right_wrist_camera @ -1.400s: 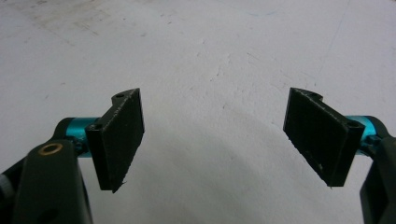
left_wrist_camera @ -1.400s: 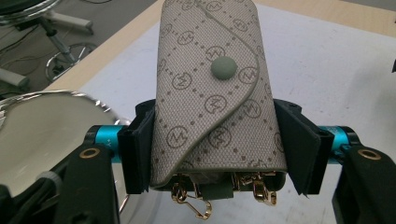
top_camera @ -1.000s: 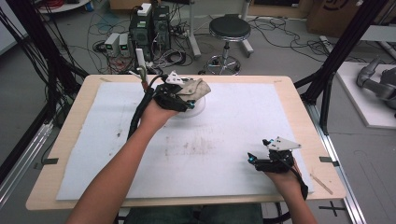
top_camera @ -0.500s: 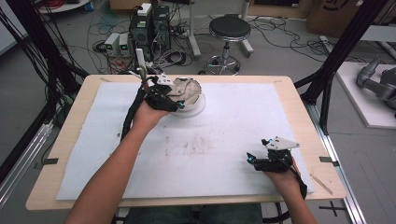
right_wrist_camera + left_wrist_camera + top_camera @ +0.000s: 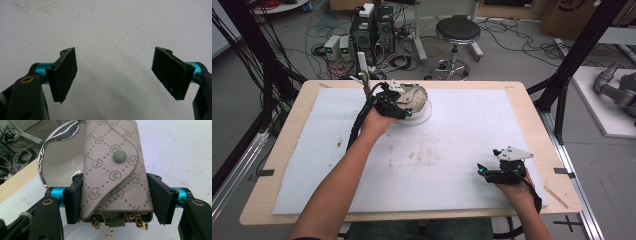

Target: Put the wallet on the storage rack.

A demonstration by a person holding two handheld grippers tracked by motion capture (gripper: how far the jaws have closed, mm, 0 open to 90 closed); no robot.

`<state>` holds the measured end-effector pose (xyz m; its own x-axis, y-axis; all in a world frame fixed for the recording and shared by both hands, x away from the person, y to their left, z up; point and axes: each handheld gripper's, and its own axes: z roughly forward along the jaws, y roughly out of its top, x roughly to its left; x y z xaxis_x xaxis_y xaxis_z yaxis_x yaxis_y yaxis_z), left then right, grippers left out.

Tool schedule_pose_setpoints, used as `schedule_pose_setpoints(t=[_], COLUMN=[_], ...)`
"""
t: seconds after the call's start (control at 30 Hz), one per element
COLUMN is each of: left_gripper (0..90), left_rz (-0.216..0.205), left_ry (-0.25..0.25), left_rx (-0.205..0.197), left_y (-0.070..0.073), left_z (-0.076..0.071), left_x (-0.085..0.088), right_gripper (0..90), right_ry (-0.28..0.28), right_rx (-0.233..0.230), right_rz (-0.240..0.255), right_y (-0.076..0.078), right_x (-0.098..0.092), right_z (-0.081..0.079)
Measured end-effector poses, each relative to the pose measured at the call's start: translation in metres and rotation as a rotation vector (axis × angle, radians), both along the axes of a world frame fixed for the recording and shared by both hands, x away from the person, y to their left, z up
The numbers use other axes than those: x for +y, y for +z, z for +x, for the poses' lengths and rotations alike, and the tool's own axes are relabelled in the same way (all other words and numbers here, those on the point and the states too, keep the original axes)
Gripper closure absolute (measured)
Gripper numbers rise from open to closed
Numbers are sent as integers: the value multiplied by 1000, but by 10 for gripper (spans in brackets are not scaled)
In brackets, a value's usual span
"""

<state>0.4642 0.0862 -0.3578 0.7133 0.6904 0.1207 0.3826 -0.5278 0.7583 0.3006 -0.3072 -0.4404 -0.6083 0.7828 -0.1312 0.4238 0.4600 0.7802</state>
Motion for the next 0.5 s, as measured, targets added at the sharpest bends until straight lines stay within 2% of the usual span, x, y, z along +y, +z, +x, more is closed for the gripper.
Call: schedule_pose_setpoints(t=[0.5], left_gripper=[352], left_rz=[50], left_ry=[27], left_rx=[3], left_y=[-6], left_z=[14], left_x=[-5], right_gripper=[208], right_ry=[1], right_rx=[6], right_rz=[1], right_y=[0], right_x=[-1], right_z=[-1])
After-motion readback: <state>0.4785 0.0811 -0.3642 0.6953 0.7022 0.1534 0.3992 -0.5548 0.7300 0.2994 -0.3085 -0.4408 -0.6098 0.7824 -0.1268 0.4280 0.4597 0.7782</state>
